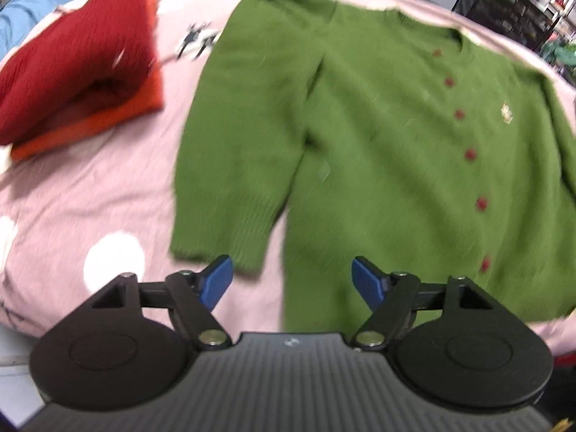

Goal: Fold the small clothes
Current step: 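Spread the cardigan flat, pulling the hem with both grippers, then release, then grasp the cardigan sleeve cuff with the right gripper and lift it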

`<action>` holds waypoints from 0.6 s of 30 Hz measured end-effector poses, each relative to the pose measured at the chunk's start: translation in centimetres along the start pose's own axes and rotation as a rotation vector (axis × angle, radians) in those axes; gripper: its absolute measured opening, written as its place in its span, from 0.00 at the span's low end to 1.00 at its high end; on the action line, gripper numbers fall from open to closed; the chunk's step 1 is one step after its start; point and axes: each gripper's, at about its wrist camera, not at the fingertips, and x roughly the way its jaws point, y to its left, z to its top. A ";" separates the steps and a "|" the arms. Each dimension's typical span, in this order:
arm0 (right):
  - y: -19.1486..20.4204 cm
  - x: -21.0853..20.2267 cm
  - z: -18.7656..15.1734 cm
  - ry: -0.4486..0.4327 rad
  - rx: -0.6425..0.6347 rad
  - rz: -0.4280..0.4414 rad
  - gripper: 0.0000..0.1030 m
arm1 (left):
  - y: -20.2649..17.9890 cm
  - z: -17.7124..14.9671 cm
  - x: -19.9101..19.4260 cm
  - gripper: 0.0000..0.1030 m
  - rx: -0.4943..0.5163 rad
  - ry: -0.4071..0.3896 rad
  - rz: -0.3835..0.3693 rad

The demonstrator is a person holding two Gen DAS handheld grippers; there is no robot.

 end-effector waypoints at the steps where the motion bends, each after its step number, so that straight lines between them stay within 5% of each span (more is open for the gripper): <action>1: -0.3 0.5 0.1 0.006 0.030 0.019 0.57 | -0.5 0.5 -0.2 0.77 0.005 -0.016 -0.011; 6: -2.0 2.8 0.0 0.030 0.184 0.071 0.58 | -3.5 1.8 -0.8 0.84 0.076 -0.051 -0.038; 8: -2.5 3.0 -0.4 0.010 0.241 0.104 0.71 | -4.3 2.0 -0.5 0.84 0.089 -0.042 -0.044; 10: -2.8 3.0 -0.7 -0.006 0.281 0.126 0.72 | -4.5 2.1 -0.1 0.84 0.086 -0.023 -0.048; 12: -2.5 3.0 -0.5 -0.002 0.262 0.120 0.55 | -4.6 2.2 0.4 0.84 0.071 -0.003 -0.059; 13: -2.2 2.8 -0.3 0.007 0.241 0.124 0.28 | -4.8 2.3 0.9 0.84 0.062 0.006 -0.066; 14: -2.1 2.7 -0.1 0.014 0.240 0.142 0.19 | -5.0 2.4 1.2 0.84 0.054 0.011 -0.071; 18: -1.8 0.4 1.6 -0.069 0.267 0.164 0.14 | -6.6 2.9 2.0 0.84 0.071 0.005 -0.083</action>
